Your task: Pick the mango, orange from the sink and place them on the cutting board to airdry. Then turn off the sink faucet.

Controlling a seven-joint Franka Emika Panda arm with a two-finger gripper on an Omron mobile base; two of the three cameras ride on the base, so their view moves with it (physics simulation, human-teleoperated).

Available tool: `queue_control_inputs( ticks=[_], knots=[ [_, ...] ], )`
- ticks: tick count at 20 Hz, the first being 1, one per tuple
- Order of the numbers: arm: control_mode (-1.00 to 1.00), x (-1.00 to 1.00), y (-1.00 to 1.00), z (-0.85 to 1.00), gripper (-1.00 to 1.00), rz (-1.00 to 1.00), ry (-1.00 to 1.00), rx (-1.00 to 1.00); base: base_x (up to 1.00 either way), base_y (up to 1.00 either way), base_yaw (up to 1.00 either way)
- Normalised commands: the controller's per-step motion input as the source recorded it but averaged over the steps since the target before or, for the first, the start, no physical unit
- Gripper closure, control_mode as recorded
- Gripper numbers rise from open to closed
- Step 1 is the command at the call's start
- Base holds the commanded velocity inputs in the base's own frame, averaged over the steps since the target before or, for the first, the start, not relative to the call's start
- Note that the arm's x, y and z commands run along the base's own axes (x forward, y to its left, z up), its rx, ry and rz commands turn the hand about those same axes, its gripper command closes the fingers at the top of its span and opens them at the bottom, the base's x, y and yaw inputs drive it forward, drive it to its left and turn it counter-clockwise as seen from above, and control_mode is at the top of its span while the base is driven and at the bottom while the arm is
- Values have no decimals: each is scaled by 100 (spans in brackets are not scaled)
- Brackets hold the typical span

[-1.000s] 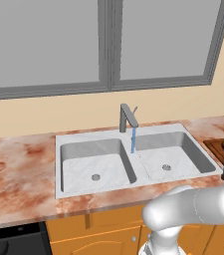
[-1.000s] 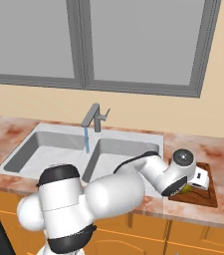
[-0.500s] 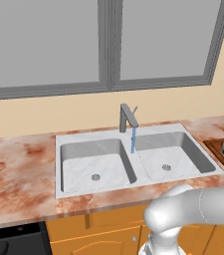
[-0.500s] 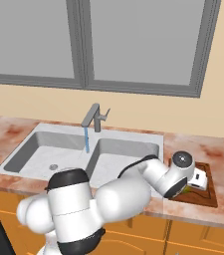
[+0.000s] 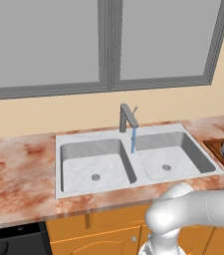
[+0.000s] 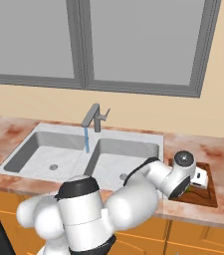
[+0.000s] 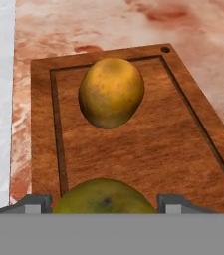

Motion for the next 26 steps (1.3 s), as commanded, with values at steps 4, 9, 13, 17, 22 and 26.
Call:
queue_control_inputs(
  ticks=[4,9,13,17,22,26],
  knots=[
    [-100,17,-5,-12,100,1,0,0,0,0,0],
    [-100,1,0,-4,-100,0,3,0,0,0,0],
    [-100,-7,1,13,-100,0,0,1,0,0,0],
    [-100,-15,13,35,-100,0,0,2,0,0,0],
    [-100,-11,32,46,-100,1,-1,1,0,0,0],
    [-100,-21,46,50,-100,4,0,1,0,0,0]
  ],
)
